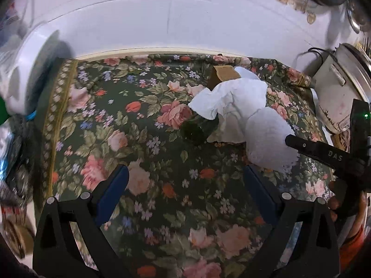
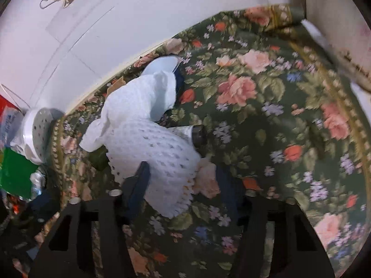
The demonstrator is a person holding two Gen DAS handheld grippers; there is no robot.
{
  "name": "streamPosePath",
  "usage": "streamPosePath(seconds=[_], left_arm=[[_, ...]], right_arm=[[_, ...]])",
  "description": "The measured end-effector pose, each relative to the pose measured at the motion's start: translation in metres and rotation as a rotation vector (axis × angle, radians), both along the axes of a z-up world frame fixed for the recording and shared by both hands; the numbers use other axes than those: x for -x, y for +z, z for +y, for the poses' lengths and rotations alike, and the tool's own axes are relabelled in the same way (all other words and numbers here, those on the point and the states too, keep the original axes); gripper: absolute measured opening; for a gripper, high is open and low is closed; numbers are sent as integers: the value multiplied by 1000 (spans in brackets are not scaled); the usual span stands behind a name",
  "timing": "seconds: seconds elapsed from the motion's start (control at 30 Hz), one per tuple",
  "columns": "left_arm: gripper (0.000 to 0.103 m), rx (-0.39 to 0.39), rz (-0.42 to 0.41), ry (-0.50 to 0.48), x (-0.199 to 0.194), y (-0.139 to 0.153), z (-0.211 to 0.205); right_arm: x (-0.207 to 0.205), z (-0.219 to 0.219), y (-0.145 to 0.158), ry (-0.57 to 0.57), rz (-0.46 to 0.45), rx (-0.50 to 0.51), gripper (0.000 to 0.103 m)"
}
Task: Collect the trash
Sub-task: 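Grasp the dark green glass jar with the left tool while the right tool grasps the white foam net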
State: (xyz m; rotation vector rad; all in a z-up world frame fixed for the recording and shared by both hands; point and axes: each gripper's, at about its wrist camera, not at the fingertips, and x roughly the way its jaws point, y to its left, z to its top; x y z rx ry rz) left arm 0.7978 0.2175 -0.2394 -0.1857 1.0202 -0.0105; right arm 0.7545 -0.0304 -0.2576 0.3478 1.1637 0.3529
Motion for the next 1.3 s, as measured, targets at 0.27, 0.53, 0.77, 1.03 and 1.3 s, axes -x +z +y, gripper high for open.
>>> streamPosePath(seconds=[0.27, 0.53, 0.77, 1.03, 1.3], left_arm=[[99, 12, -13, -36, -48, -25, 3], [82, 123, 45, -45, -82, -61, 12], [45, 195, 15, -83, -78, -61, -1], [41, 76, -32, -88, -45, -33, -26], [41, -16, -53, -35, 13, 8, -49]], right_arm=[[5, 9, 9, 44, -53, 13, 10], [22, -10, 26, -5, -69, 38, 9], [30, -24, 30, -22, -70, 66, 9], [44, -32, 49, -18, -115, 61, 9], [68, -52, 87, 5, -210, 55, 9]])
